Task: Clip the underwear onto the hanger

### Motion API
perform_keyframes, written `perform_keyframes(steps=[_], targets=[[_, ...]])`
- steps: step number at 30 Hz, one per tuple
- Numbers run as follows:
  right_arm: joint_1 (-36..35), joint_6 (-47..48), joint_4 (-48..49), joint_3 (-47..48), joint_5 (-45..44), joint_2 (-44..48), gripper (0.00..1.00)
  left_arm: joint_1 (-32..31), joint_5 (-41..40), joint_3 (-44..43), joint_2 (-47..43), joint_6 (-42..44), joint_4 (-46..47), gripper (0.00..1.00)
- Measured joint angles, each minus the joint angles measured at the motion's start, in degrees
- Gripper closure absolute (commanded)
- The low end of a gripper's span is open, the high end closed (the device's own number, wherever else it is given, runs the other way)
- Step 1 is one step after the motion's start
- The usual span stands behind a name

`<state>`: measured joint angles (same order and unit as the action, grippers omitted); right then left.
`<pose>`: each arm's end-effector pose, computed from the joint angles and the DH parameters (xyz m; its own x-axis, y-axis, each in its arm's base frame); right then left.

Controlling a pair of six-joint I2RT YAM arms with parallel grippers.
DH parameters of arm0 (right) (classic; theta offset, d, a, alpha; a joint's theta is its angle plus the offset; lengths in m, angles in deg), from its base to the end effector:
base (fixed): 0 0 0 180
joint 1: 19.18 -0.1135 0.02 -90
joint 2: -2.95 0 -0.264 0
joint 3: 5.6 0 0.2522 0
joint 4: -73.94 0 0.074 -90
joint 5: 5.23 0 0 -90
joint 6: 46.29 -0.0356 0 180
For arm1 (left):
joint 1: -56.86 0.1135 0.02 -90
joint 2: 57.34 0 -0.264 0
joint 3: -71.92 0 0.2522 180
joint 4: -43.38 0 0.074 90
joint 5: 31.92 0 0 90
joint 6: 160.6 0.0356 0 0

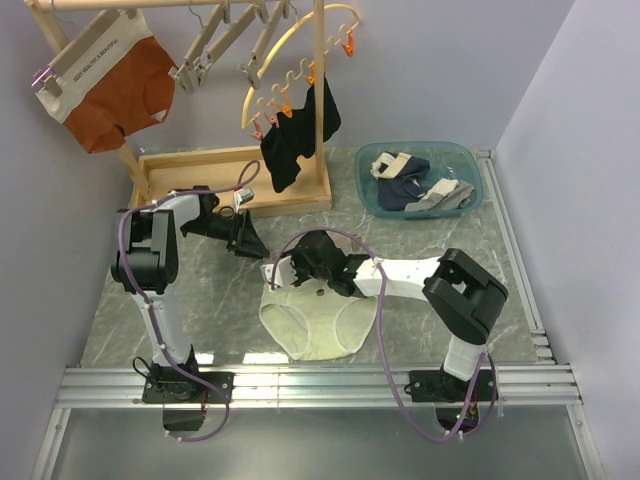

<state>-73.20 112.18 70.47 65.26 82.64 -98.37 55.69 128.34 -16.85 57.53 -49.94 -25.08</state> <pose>0.2244 0.3068 0.1834 0.6150 -0.7351 -0.2852 -0.5952 -0.1956 -0.7794 0.3499 -0.0407 0.1563 -0.9565 0.1387 -0.2566 0.2881 0.3102 -0.9060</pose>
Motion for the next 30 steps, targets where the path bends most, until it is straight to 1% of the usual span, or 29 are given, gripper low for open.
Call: perform_keyframes(steps=[7,11,17,20,21,23,24,26,27,29,30], targets=[[-0.04,-0.26,-1.62,0.02,0.66,0.07,1.0,-0.7,-0.72,0.02,-0.72,1.14,-0.66,0.43],[-0.11,-0.66,-2.49,0.35,0.92,0.07,1.0,-1.4,-0.74,0.17,-0.72,1.29,-0.63,0.39],[-0.11,-1.27,-2.78,0.98,1.31,0.17,1.0,-2.34,-0.76,0.74,-0.72,1.29,-0.7,0.38],[-0.11,-1.51,-2.82,1.11,1.36,0.26,1.0,-2.58,-0.76,0.74,-0.72,1.31,-0.68,0.44],[-0.11,-1.51,-2.84,1.14,1.36,0.26,1.0,-2.62,-0.76,0.74,-0.72,1.29,-0.7,0.51],[-0.11,-1.51,-3.04,1.14,1.33,0.26,1.0,-2.67,-0.74,0.74,-0.72,1.36,-0.76,0.59],[-0.11,-1.51,-3.08,1.14,1.36,0.26,1.0,-2.67,-0.68,0.74,-0.72,1.55,-0.87,0.67],[-0.11,-1.53,-3.26,1.14,1.42,0.26,1.0,-2.67,-0.35,0.74,-0.72,2.14,-1.44,0.75],[-0.11,-1.53,-3.39,1.14,1.46,0.26,1.0,-2.67,-0.02,0.74,-0.72,2.62,-1.75,0.81],[-0.11,-1.55,-3.91,1.14,1.57,0.28,1.0,-2.73,0.7,0.74,-0.7,3.58,-2.38,0.87],[-0.11,-1.53,-4.09,1.14,1.57,0.26,1.0,-2.84,0.94,0.74,-0.7,4.0,-2.71,0.94]])
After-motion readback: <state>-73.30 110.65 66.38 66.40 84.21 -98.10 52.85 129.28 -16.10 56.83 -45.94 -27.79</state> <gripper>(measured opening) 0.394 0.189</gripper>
